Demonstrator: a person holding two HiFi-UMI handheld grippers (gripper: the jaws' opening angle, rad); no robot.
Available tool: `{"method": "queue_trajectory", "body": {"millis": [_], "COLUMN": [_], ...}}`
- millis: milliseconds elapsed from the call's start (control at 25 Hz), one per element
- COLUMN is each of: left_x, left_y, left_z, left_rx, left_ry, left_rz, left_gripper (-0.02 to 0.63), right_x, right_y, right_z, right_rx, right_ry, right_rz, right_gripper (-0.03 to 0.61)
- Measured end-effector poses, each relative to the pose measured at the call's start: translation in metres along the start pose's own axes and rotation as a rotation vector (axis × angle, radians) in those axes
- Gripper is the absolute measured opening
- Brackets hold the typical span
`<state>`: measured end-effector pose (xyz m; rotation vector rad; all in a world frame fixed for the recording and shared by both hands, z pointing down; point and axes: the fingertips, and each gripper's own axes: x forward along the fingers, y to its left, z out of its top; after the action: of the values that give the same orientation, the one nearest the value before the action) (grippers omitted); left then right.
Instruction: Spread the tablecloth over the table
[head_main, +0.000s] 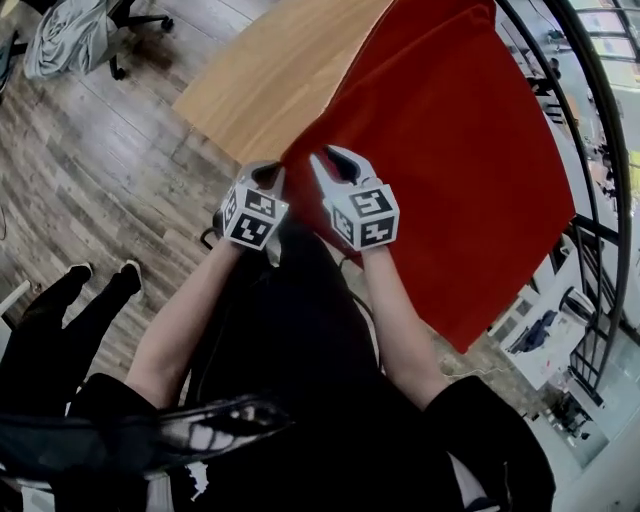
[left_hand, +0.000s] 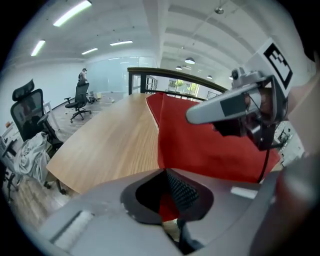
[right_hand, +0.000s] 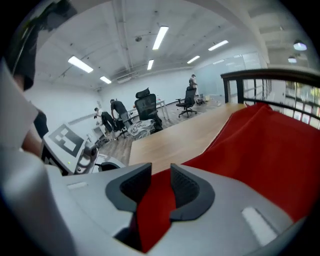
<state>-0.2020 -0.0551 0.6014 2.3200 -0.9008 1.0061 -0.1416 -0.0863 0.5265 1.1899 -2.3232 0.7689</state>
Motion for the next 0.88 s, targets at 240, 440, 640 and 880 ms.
{"method": "queue_trajectory", "body": {"millis": [240,440,640,880], "left_x": [-0.043,-0.045,-0.01,0.033], "left_y": [-0.088,-0.104,-0.036,-0.042], "left_z": [0.034,0.035,0.031,0.012], "left_rx": [0.242,0.154,0.076,0.219], "left_ry": [-0.142,-0.154,-0.062,0.057], "left_rz": [-0.146,-0.332,-0.173,-0.077], "left_gripper": [0.017,0.141,0.157,0.206], "right_x": [-0.012,-0.041,-0.06,-0.068], "right_y": [0.014,-0.018,-0.025,-0.024], "right_z": [-0.013,-0.055,-0.072,-0.07], "right_rx": [0.42,0.295,0.266,0.199], "right_ry": [-0.003,0.109,0.118,0.121], "right_rz": [0.044,-0.128,-0.158,-0.143], "right_gripper": [0.197,0.012,0.014,0.013]}}
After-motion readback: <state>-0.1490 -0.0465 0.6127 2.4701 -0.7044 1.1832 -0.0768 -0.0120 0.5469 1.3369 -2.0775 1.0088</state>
